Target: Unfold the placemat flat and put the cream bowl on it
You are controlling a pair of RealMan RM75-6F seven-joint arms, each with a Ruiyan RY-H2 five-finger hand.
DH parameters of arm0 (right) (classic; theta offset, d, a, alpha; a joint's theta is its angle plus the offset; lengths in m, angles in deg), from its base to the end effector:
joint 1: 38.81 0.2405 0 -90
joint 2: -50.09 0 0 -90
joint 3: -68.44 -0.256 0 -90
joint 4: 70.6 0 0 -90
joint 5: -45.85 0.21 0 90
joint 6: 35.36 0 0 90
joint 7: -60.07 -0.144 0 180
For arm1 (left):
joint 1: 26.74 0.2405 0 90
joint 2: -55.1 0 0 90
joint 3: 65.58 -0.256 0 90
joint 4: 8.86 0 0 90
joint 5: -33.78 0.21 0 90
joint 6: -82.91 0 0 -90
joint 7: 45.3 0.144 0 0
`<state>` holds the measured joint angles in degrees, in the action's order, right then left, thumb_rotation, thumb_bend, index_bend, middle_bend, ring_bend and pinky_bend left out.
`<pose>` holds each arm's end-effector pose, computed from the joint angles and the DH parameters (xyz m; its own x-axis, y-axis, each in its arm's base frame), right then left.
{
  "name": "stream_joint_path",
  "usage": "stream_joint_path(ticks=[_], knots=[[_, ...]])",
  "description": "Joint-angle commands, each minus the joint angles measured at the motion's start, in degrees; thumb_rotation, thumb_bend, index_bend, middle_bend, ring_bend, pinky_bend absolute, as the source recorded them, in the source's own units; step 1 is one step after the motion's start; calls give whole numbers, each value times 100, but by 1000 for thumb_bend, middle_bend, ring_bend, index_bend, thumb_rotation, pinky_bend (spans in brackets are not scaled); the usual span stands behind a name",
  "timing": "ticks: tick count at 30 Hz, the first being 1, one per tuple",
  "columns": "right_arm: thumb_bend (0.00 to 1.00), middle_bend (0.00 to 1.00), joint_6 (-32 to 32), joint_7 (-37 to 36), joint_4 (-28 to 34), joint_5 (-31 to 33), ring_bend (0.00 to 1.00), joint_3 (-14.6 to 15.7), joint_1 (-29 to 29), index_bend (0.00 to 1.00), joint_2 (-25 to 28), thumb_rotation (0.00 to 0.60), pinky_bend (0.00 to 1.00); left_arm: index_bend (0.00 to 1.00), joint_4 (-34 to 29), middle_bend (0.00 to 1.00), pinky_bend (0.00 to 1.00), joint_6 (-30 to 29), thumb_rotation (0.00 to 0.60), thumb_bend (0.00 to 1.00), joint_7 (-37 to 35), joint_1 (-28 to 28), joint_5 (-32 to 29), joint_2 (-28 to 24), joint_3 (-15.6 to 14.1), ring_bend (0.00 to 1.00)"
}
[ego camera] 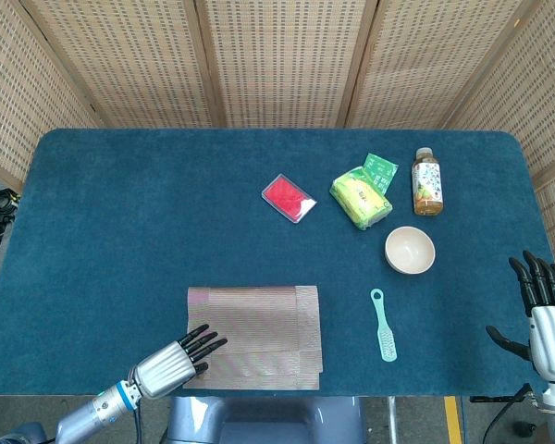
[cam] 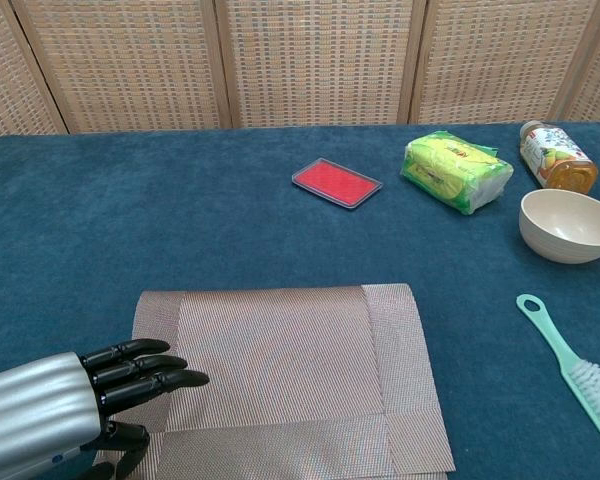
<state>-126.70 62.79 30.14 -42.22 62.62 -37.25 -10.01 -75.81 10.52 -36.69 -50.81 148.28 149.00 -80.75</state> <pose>-0.2820 -0.1716 0.1881 0.3662 0.1321 0.9211 -0.9290 -0.0049 0.3700 -0.2367 0.1645 -0.0588 0.6762 0.1394 0.7234 0.4803 -0.8280 -0.2894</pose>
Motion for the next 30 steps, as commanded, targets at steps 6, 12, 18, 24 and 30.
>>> stream_joint_path(ticks=[6,12,18,24,30], knots=[[0,0,-3,-13,2,-19,0,10,-1,12,1,600,0,739,-52,0,0,-54,600,556,-68,-40,-119,20,99,0],[0,0,3,40,1,-20,0,15,3,11,-21,600,0,762,-325,0,0,-102,600,556,-247,-210,-328,-61,405,0],[0,0,75,202,-9,63,0,-7,42,10,-86,600,0,765,-1187,0,0,372,600,556,-794,-688,-1117,-408,1175,0],[0,0,137,339,-7,204,0,-67,82,1,-134,600,0,766,-1663,0,0,1180,600,557,-764,-1177,-2249,-667,2103,0],[0,0,178,536,-94,431,0,-182,137,0,-245,600,0,763,-1202,0,0,1814,600,560,-742,-1693,-3254,-603,2886,0]])
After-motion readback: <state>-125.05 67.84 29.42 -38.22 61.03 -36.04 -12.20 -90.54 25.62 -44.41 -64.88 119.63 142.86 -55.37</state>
